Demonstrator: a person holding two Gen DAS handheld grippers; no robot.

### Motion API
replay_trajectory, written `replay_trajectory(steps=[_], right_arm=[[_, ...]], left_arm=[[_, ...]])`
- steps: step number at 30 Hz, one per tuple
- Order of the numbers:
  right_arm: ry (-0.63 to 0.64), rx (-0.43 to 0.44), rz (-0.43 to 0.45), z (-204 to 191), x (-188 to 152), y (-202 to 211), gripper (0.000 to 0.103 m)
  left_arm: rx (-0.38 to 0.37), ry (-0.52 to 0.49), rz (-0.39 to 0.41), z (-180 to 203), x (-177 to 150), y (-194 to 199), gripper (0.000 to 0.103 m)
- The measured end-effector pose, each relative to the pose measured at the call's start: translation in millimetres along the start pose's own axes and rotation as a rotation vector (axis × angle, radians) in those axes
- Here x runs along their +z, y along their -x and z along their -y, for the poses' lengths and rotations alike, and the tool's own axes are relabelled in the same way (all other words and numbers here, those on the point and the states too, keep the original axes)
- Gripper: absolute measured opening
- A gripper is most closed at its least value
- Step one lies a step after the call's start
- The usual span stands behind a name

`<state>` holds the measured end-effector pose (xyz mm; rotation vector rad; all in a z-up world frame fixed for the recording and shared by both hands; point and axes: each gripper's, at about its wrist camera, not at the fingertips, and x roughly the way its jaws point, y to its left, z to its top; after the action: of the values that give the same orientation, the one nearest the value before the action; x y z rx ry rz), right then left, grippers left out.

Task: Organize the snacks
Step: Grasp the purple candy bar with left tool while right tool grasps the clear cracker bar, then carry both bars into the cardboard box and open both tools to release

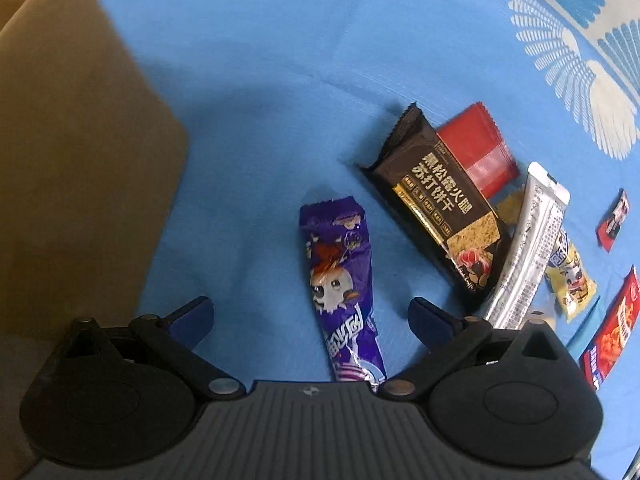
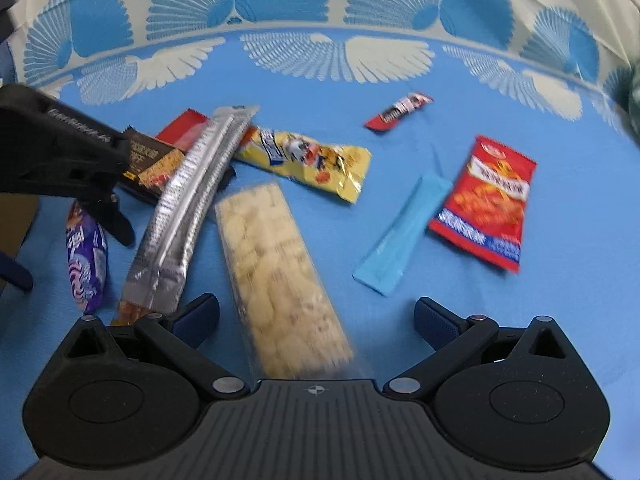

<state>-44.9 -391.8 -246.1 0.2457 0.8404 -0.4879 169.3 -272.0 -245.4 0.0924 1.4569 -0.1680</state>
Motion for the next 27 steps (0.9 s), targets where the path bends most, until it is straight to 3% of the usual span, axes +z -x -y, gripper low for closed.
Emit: replay_trajectory(steps=[2, 4, 5, 6, 7, 8, 13, 19, 23, 27], right_arm=[[-0.003, -0.005, 0.006, -2, 1, -1, 0.103], [-0.004, -0.008, 0.008, -3, 2, 0, 0.098], [-0.012, -0.008, 0.016, -4, 0, 2, 0.091], [-0.019, -0.014, 0.04, -6, -2, 7, 0.07], [-0.005, -0.015, 0.056, -10, -4, 12, 0.046], [0.017, -0.007, 0.059, -15, -6, 16, 0.038], [-0.043, -0.009, 0.057, -15, -14, 46, 0.038], [-0.127, -0.014, 0.138, -10, -18, 115, 0.038], [-0.166, 0.012, 0.191, -15, -22, 168, 0.038], [-0.15, 0.075, 0.233, -37, -34, 225, 0.038]], left_arm=[[0.024, -0.001, 0.011, 0, 1, 3, 0.091], [0.042, -0.004, 0.061, 2, 0, 17, 0.047], [0.011, -0.014, 0.07, 0, 0, 20, 0.034], [-0.01, -0.025, 0.062, 0, -1, 23, 0.016], [-0.027, -0.038, 0.048, 0, -1, 23, 0.013], [-0.037, -0.051, 0.043, -2, 0, 25, 0.012], [-0.105, -0.124, 0.107, -8, -18, 59, 0.012], [-0.237, -0.174, 0.16, -34, -57, 120, 0.012], [-0.301, -0.227, 0.205, -55, -106, 167, 0.012], [-0.325, -0.258, 0.236, -102, -148, 219, 0.012]])
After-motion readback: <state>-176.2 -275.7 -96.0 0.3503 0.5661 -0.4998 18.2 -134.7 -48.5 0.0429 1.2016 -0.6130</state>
